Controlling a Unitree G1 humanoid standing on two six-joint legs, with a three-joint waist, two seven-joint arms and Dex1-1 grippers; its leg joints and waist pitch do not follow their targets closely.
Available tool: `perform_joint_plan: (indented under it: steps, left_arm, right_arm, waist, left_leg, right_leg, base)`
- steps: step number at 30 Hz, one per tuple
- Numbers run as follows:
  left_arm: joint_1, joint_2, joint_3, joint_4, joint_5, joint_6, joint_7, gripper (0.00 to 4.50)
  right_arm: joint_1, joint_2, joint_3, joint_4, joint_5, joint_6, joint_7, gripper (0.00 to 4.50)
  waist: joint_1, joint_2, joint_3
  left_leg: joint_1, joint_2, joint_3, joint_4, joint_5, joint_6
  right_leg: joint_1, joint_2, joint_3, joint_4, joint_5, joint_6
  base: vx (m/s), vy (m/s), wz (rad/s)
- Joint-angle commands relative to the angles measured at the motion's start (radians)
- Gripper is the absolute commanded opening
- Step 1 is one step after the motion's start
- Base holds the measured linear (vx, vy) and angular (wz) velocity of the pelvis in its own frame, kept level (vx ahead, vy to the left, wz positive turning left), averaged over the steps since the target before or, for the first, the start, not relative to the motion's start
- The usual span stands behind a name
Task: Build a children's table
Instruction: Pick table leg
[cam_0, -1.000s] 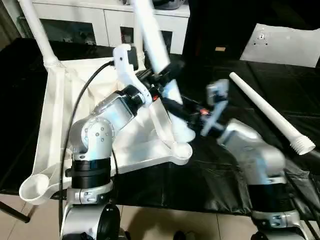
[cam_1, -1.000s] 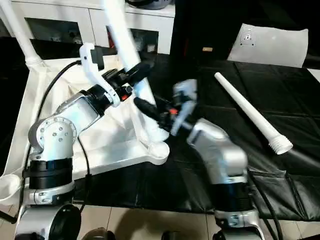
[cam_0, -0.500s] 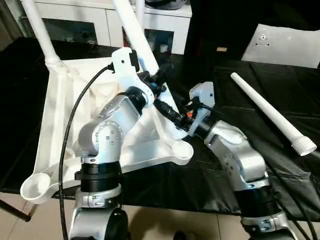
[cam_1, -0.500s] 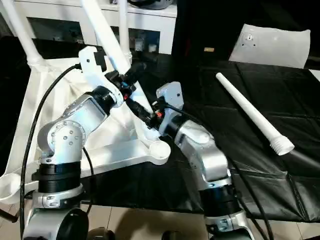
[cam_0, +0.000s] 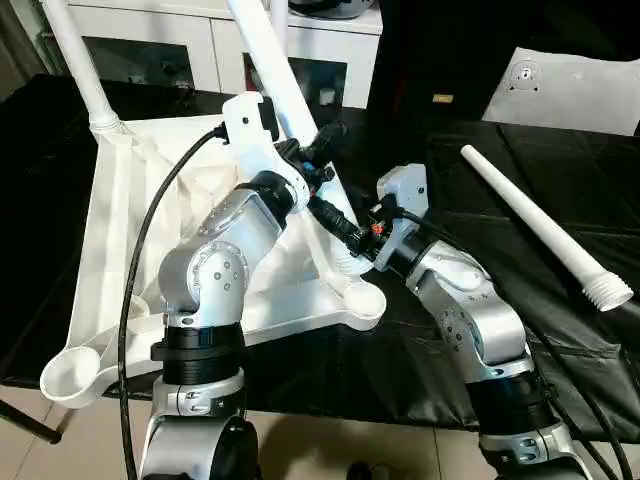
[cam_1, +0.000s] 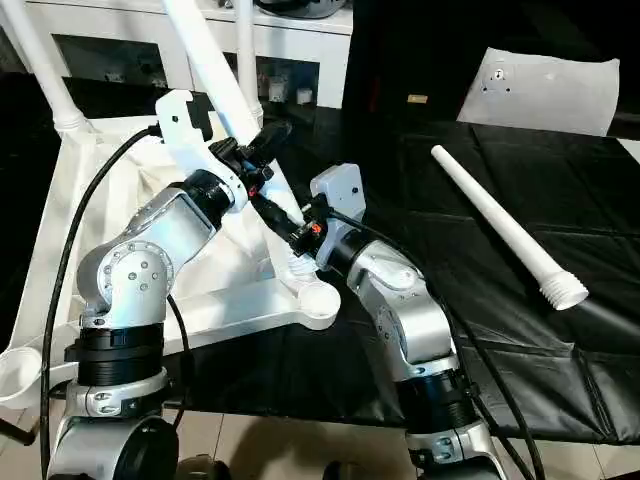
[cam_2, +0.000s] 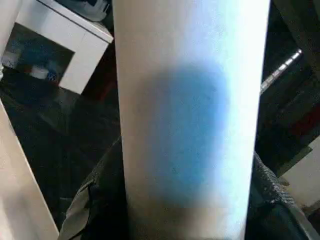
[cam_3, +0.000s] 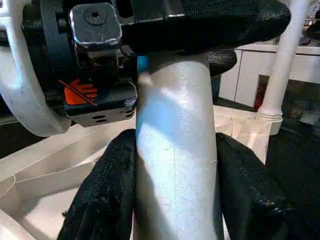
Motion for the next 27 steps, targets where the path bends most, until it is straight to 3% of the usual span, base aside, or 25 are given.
perform_joint_plan:
  steps: [1, 2, 4, 9, 13, 19, 20, 23, 27]
  left_arm:
    - [0.006, 0.033, -0.016, 0.011, 0.04, -0.017, -0.008, 1.9]
    - [0.004, 0.039, -0.018, 0.014, 0.043, -0.021, -0.014, 1.9]
    - [0.001, 0.048, -0.017, 0.022, 0.047, -0.027, -0.019, 1.9]
    - [-0.024, 0.144, -0.019, 0.089, 0.044, -0.045, -0.131, 1.89]
    - [-0.035, 0.19, -0.027, 0.117, 0.011, -0.035, -0.223, 1.89]
    - [-0.073, 0.267, -0.061, 0.133, -0.094, 0.027, -0.478, 1.89]
    - [-0.085, 0.291, -0.076, 0.129, -0.131, 0.045, -0.576, 1.89]
    - [-0.092, 0.316, -0.096, 0.119, -0.166, 0.06, -0.685, 1.89]
    - [-0.102, 0.367, -0.151, 0.121, -0.179, 0.047, -0.856, 1.89]
  right_arm:
    - [-0.003, 0.0, -0.007, -0.008, 0.006, -0.001, -0.002, 1.86]
    - [-0.004, 0.0, -0.009, -0.008, 0.008, 0.002, -0.003, 1.86]
    - [-0.004, 0.007, -0.022, -0.009, 0.029, 0.022, -0.006, 2.56]
    - [-0.007, -0.008, -0.06, -0.04, 0.117, 0.089, 0.041, 2.95]
    - [-0.014, -0.04, -0.071, -0.047, 0.137, 0.125, 0.067, 3.15]
    - [-0.044, -0.128, -0.077, -0.046, 0.223, 0.272, 0.175, 3.76]
    - [-0.057, -0.158, -0.073, -0.04, 0.248, 0.324, 0.216, 3.76]
    - [-0.071, -0.184, -0.074, -0.031, 0.279, 0.36, 0.264, 3.76]
    - [-0.091, -0.221, -0.076, -0.03, 0.365, 0.417, 0.39, 3.76]
  waist:
    - [-0.006, 0.011, -0.086]
    - [-0.007, 0.012, -0.087]
    - [-0.008, 0.012, -0.087]
    - [-0.013, 0.012, -0.087]
    - [-0.017, 0.011, -0.089]
    - [-0.014, 0.007, -0.089]
    - [-0.012, 0.004, -0.088]
    - [-0.014, -0.002, -0.086]
    - [-0.011, -0.002, -0.087]
  left_leg:
    - [0.01, 0.027, -0.01, -0.071, -0.254, 0.009]
    - [0.011, 0.027, -0.01, -0.071, -0.254, 0.008]
    - [0.01, 0.027, -0.01, -0.071, -0.251, 0.007]
    - [0.012, 0.024, -0.012, -0.073, -0.251, 0.004]
    - [0.012, 0.027, -0.009, -0.07, -0.224, 0.002]
    - [0.012, 0.026, -0.006, -0.068, -0.199, 0.009]
    - [0.012, 0.026, -0.005, -0.067, -0.193, 0.011]
    - [0.008, 0.026, -0.004, -0.067, -0.188, 0.014]
    - [0.014, 0.028, -0.003, -0.066, -0.189, 0.021]
  right_leg:
    - [0.055, -0.054, 0.037, -0.083, -0.375, -0.08]
    - [0.055, -0.053, 0.037, -0.082, -0.373, -0.08]
    - [0.055, -0.053, 0.039, -0.079, -0.363, -0.084]
    - [0.058, -0.053, 0.038, -0.08, -0.367, -0.072]
    - [0.057, -0.055, 0.041, -0.072, -0.317, -0.113]
    - [0.063, -0.058, 0.044, -0.064, -0.298, -0.149]
    - [0.064, -0.06, 0.044, -0.064, -0.306, -0.153]
    - [0.066, -0.062, 0.043, -0.066, -0.345, -0.145]
    - [0.061, -0.063, 0.044, -0.068, -0.365, -0.145]
  base:
    - [0.0, 0.0, 0.0]
    - [0.0, 0.0, 0.0]
    - [0.0, 0.0, 0.0]
    - [0.0, 0.0, 0.0]
    - [0.0, 0.0, 0.0]
    - [0.0, 0.0, 0.0]
    - [0.0, 0.0, 0.0]
    - [0.0, 0.0, 0.0]
    - [0.0, 0.0, 0.0]
